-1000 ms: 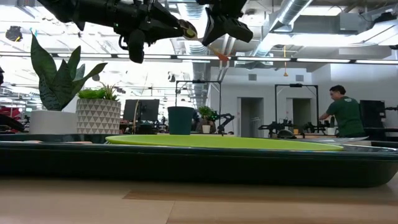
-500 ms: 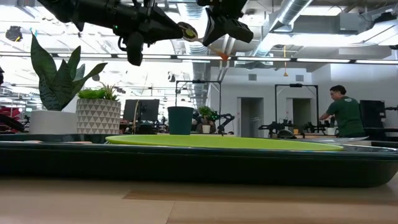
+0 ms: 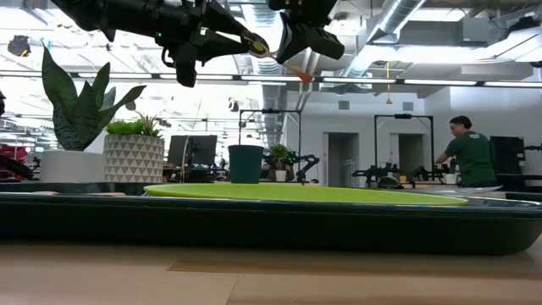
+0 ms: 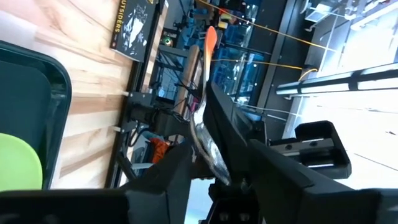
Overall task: Pick and place plate/cup/fork/spoon on tray
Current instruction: Put the orange spoon on the black tray to the left of the green plate
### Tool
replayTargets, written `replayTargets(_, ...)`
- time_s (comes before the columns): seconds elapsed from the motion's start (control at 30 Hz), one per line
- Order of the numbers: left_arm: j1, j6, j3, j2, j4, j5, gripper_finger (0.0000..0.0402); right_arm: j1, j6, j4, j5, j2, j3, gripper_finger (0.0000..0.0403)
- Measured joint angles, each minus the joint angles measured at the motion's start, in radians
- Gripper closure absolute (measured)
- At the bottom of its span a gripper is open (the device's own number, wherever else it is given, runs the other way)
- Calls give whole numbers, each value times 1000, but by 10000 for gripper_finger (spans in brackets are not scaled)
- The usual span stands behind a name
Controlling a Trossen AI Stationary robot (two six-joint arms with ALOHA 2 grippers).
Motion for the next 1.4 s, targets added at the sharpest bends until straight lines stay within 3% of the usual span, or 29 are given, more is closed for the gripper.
replayTargets(0.67,0,-28,0,5,-4,-18,246,-11,-54,45,-3,0,1,400)
replayTargets(1.4,0,-15,0,5,-5,-15,377,-11,-52,50,-26,0,2,400)
